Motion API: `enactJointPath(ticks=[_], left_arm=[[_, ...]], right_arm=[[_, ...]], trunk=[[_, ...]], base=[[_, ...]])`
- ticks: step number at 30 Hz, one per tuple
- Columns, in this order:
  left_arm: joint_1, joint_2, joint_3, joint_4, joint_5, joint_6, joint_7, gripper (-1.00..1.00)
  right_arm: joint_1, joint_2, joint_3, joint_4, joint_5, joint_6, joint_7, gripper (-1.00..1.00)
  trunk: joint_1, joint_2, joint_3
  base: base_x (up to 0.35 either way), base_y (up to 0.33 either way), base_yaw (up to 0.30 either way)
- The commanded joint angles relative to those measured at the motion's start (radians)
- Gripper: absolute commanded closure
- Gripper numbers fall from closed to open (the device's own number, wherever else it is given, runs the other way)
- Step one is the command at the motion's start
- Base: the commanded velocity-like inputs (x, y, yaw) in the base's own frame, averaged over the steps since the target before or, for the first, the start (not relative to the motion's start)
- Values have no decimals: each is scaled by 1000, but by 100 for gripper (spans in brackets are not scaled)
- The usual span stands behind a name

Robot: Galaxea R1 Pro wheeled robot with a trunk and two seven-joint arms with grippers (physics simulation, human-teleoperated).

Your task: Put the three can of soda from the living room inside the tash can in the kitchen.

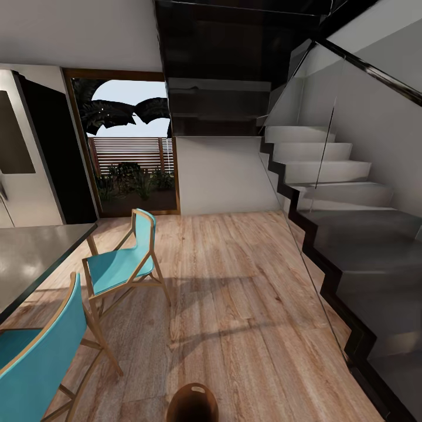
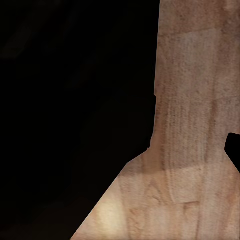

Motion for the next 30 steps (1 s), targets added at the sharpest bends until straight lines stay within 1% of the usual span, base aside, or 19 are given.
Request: enactJointPath(ticks=[1, 30], left_arm=[[0, 0, 0, 0, 0, 0, 0, -100], [0, 0, 0, 0, 0, 0, 0, -100]], right_arm=[[0, 0, 0, 0, 0, 0, 0, -100], [0, 0, 0, 0, 0, 0, 0, -100]], trunk=[[0, 0, 0], [0, 0, 0]], base=[[0, 0, 0], [0, 0, 0]])
